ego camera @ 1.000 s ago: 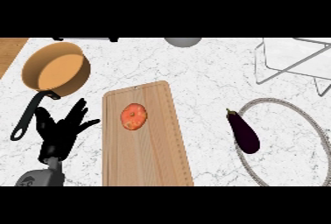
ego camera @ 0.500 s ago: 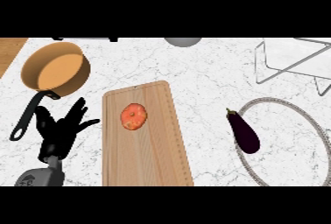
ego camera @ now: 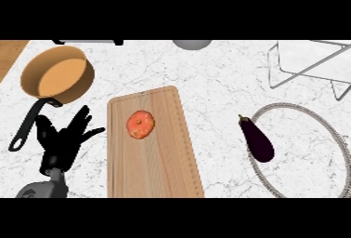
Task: Pick the cupcake from the placemat and place it in the tiered shelf
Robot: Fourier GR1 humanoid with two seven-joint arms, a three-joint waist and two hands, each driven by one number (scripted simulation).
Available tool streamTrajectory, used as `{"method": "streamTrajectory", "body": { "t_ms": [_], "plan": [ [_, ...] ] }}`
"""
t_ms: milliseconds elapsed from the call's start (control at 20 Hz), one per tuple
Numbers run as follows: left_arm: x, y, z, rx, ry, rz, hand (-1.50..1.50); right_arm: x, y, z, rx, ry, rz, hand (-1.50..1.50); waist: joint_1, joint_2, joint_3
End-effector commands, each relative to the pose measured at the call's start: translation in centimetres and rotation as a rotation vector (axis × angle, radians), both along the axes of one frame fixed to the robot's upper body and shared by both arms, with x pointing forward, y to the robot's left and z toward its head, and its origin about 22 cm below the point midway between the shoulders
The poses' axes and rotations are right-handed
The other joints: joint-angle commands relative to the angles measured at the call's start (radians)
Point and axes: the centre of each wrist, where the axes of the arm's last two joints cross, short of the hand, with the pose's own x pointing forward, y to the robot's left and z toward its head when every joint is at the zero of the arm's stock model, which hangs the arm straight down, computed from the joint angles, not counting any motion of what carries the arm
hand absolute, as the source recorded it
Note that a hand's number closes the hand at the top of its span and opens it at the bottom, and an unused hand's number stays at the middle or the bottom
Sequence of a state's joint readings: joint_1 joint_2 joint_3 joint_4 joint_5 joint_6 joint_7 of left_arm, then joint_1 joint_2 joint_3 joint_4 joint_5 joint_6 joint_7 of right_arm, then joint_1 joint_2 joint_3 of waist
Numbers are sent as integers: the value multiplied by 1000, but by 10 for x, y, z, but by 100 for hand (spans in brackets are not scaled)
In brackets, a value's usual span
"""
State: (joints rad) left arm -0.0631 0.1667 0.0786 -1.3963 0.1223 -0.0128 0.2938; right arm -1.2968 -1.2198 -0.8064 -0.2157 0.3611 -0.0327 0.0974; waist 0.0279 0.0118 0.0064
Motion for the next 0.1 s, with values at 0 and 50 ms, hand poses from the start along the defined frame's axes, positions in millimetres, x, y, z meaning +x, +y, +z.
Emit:
{"method": "streamTrajectory", "body": {
  "t_ms": [0, 50],
  "plan": [
    [-8, 4, -16, 9, 68, -3, 0, -23, -22, -18, 2, -14, 29, -150, -3, 6, -2],
    [-2, -10, -4, -11, 33, -12, 0, -23, -19, -8, -12, 0, 23, -150, 5, 3, -3]
  ]
}}
